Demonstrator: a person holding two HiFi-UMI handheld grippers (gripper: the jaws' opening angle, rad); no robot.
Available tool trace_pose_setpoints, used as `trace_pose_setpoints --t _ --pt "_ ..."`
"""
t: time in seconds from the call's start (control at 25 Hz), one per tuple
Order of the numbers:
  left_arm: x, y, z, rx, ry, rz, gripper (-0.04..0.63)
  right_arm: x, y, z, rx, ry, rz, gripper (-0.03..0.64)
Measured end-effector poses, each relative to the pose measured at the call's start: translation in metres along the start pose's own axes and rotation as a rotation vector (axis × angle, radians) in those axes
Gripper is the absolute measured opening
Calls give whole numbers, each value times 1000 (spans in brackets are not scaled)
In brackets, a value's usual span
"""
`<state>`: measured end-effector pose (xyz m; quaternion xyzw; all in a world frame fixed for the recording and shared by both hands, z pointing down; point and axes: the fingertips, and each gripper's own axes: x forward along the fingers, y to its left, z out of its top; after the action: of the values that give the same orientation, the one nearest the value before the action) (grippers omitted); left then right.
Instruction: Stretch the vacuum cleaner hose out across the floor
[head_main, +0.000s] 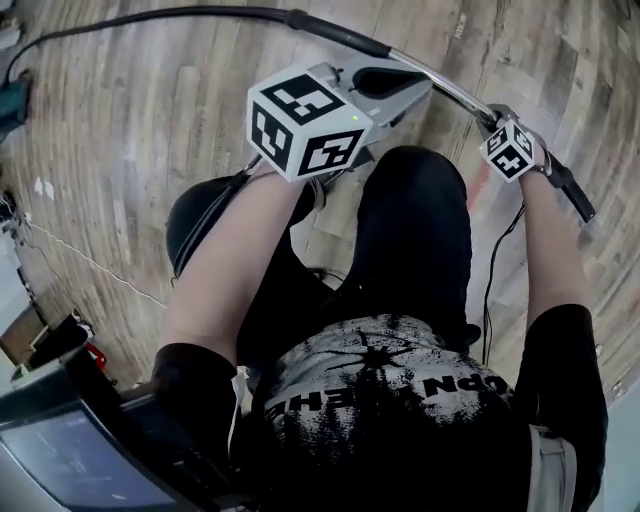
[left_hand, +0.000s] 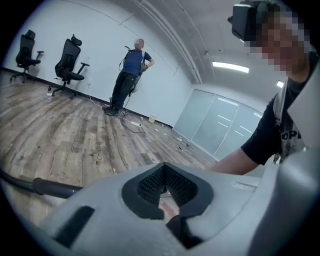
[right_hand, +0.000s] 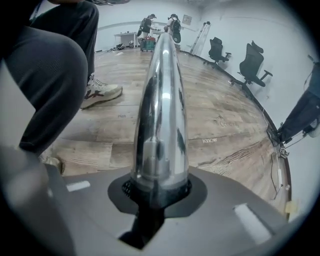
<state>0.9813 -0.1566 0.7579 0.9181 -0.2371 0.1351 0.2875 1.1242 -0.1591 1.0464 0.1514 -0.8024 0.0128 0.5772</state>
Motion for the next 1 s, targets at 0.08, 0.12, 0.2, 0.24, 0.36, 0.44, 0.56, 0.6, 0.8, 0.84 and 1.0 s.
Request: trace_pose_setpoints --t 0.08,0.12,0.2,0.24,0.36,0.44,0.56,0.6,0.8,0.84,1.0 --pt "3 -3 -15 -7 4 15 0 21 6 -11 13 0 4 63" --pt "5 -4 -22 -2 11 23 0 32 11 -17 21 -1 10 63" --pt "8 -8 -32 -23 11 28 0 50 24 -27 42 -2 35 63" --pt "9 -10 -33 -39 5 26 0 56 30 -32 54 1 48 63" --pt "7 -12 -34 -36 14 41 0 67 35 -41 71 25 71 61" --pt "3 -12 -41 -38 28 56 0 74 36 -43 69 47 75 60" --pt "0 -9 -50 -73 27 59 0 82 36 -45 82 77 87 57" --pt "0 -8 -53 -81 29 60 0 85 37 -46 89 88 92 57" --pt "2 -9 -53 -70 34 60 0 91 34 -48 98 126 89 58" --pt "3 -10 -51 -71 32 54 0 89 34 -49 97 133 88 63" --pt "6 -15 -47 -67 36 40 0 84 31 -54 122 157 82 167"
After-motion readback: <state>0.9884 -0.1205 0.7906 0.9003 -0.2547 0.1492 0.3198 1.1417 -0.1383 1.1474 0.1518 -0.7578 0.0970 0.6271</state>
